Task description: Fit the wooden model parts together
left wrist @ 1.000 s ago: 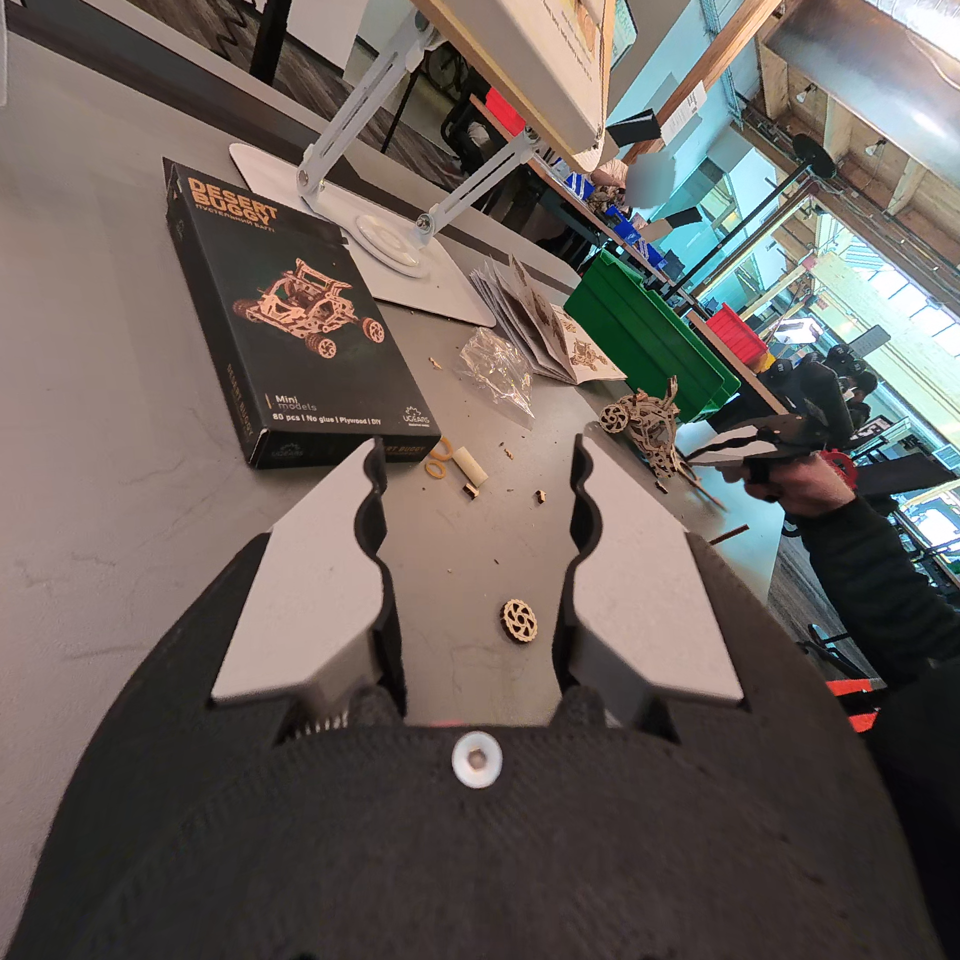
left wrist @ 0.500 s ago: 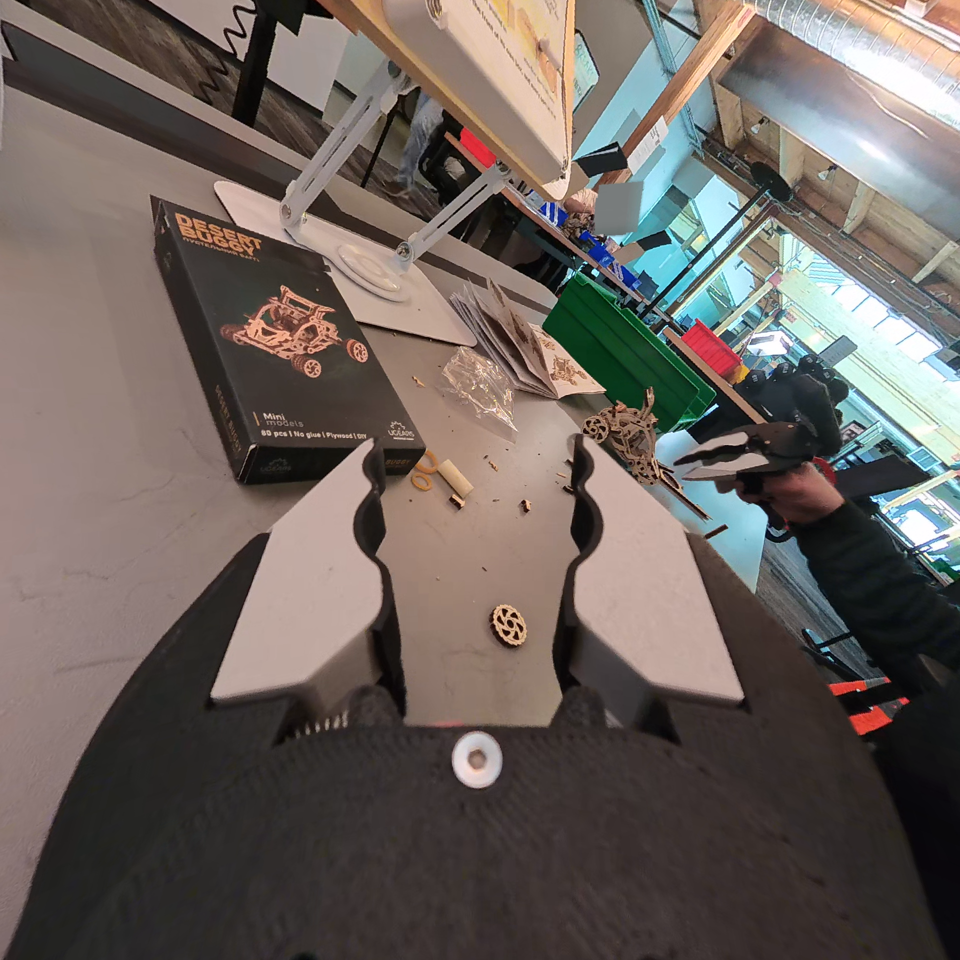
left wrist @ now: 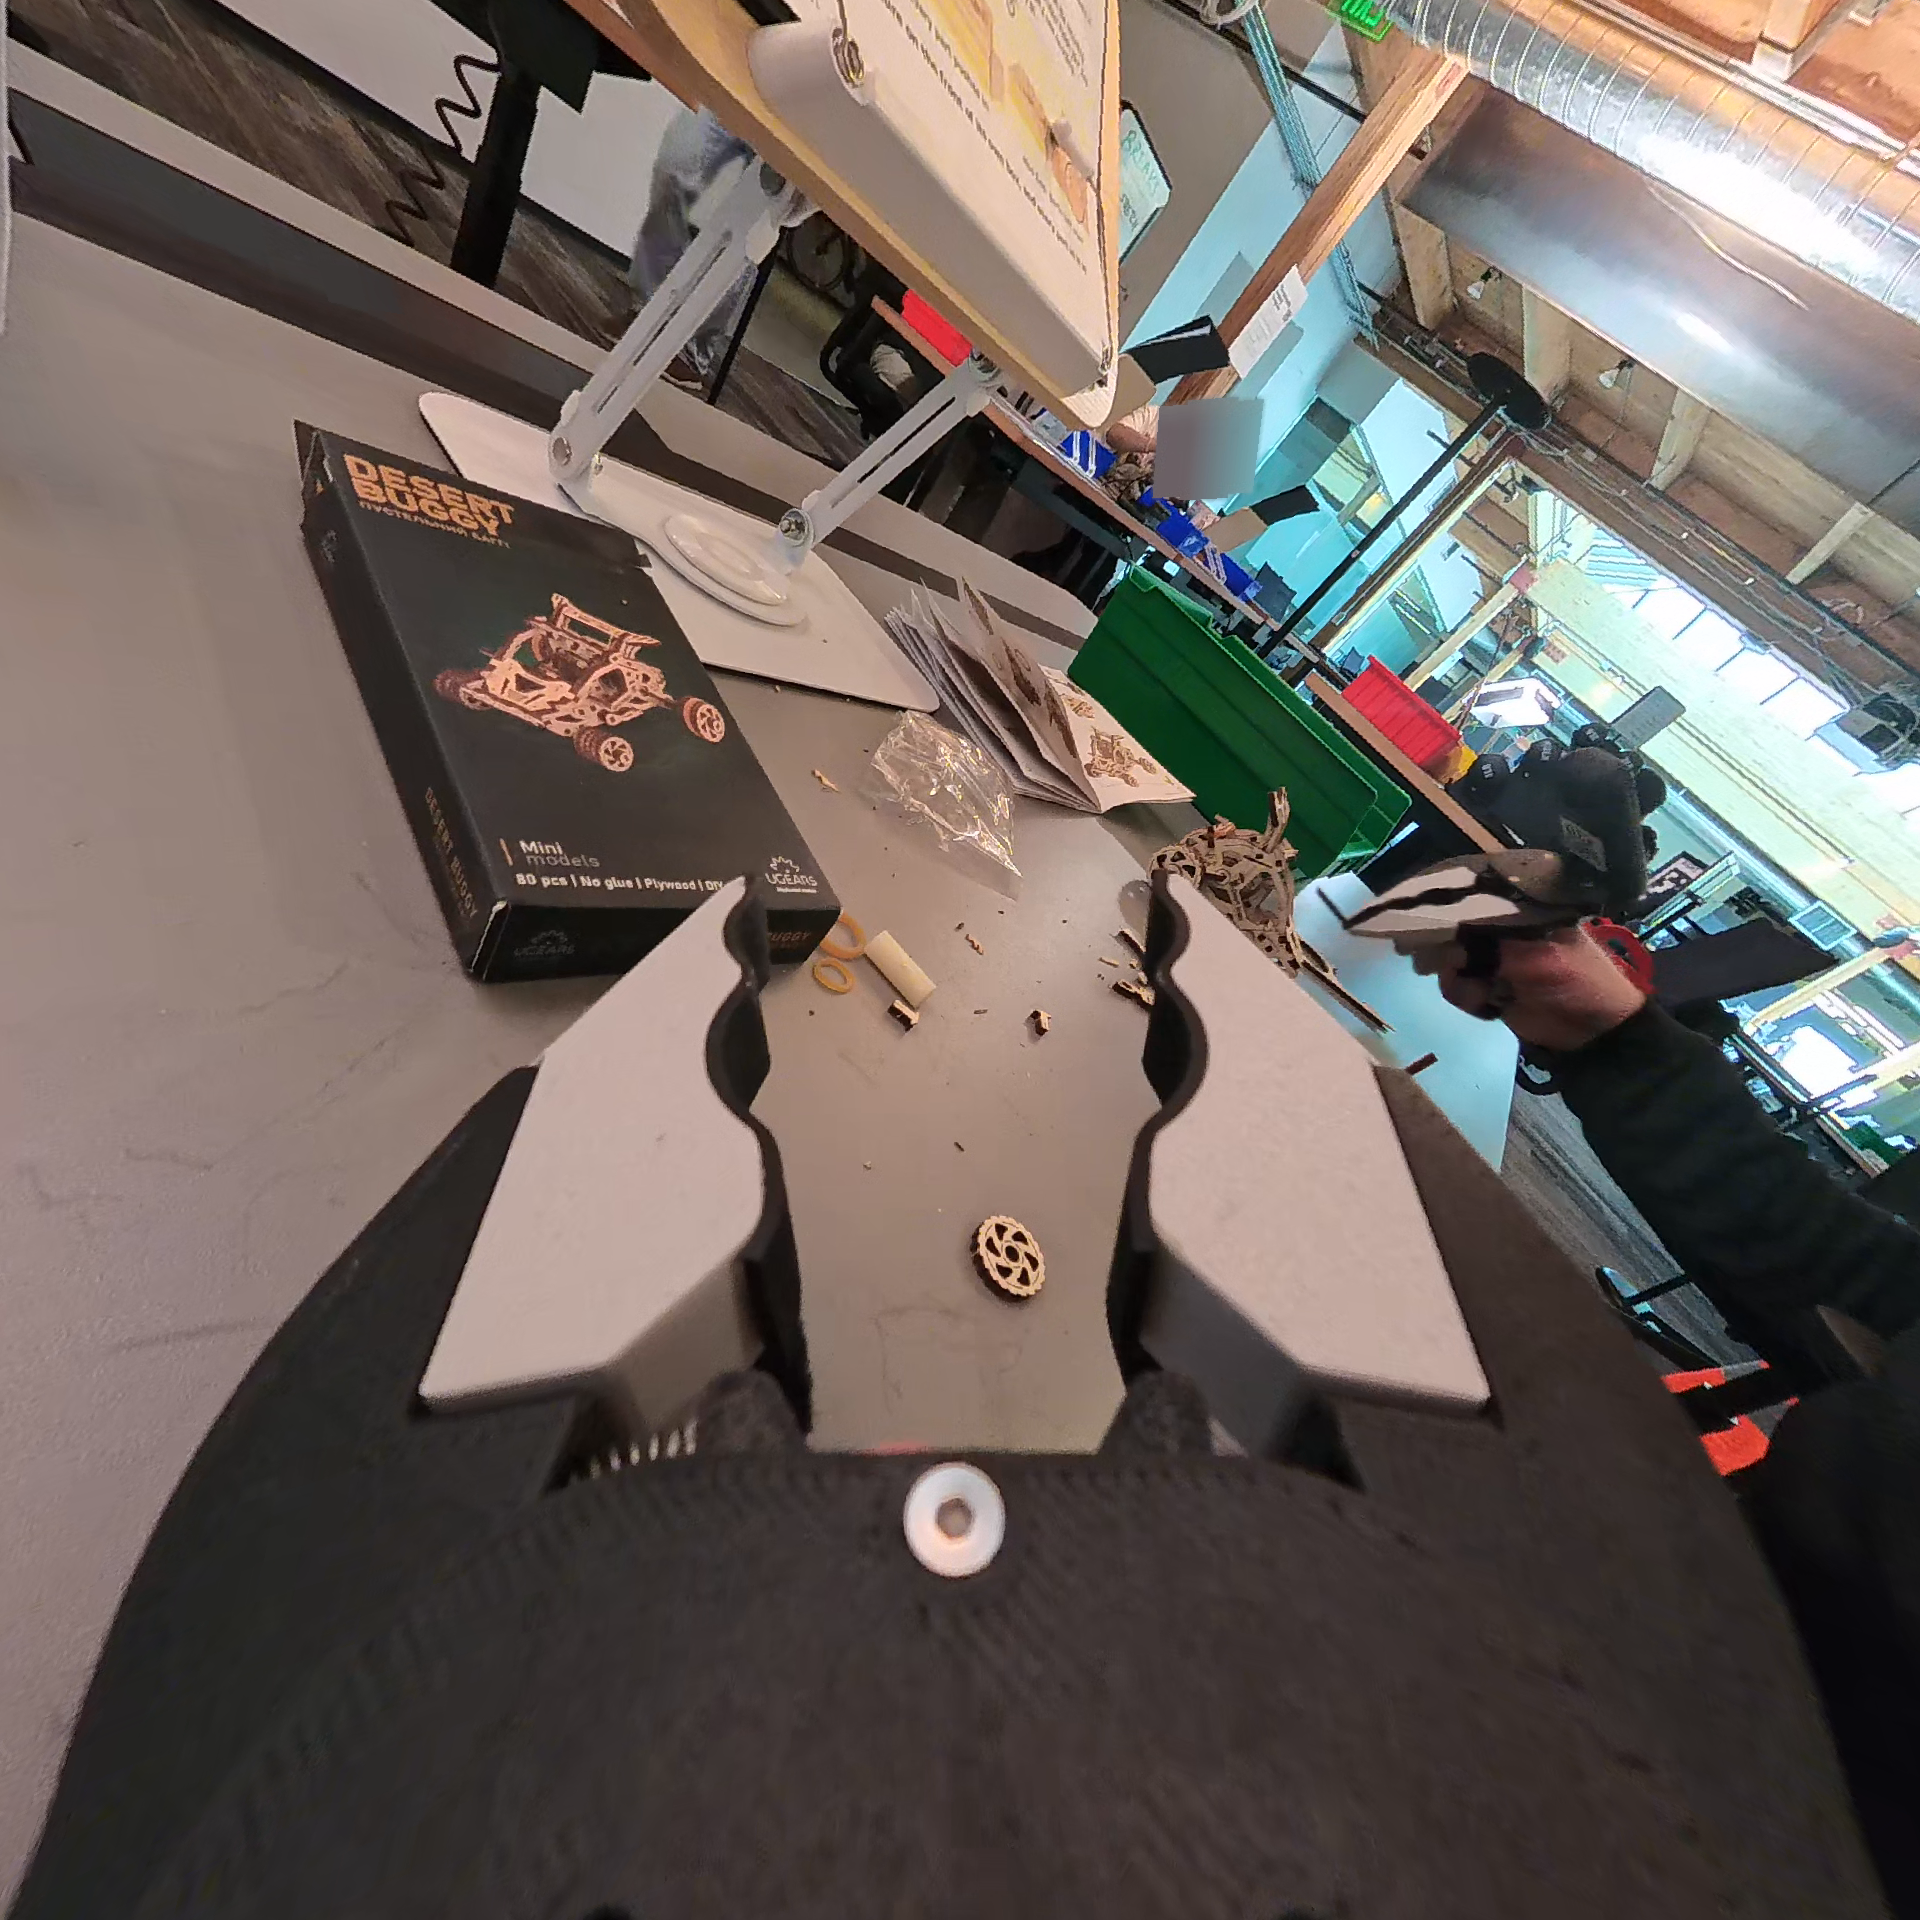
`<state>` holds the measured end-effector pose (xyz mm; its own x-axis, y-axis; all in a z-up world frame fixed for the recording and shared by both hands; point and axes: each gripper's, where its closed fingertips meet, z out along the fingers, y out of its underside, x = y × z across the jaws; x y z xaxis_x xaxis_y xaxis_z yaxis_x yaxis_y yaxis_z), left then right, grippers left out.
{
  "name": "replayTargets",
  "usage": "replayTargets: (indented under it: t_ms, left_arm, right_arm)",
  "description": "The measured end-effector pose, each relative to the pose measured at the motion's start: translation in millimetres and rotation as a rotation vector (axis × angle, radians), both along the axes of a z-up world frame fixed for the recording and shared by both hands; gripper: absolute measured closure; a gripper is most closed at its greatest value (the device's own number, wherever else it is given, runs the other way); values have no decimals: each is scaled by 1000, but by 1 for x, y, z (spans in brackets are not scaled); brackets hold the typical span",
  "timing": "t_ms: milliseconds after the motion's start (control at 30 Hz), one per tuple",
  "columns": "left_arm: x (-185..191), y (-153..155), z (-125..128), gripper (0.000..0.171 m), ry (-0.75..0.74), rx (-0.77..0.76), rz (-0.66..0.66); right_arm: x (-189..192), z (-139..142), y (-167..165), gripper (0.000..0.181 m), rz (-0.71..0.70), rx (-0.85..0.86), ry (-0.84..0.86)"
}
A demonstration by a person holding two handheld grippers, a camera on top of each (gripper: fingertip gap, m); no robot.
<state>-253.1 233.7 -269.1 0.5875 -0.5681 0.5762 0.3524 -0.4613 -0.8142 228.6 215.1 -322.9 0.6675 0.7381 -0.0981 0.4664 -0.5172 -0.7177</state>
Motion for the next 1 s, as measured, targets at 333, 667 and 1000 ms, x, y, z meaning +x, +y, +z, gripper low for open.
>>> replayTargets:
  t_ms: [333, 667, 1000]
  left_arm:
    - [0, -2, 3, 101, -8, 19, -2]
    - [-1, -2, 5, 101, -8, 31, 2]
    - [-1, -2, 4, 101, -11, 30, 2]
  right_arm:
    - [16, 124, -24, 178, -4, -124, 1208]
    - [52, 175, -52, 178, 179, 75, 1635]
    - [52, 175, -49, 178, 177, 70, 1617]
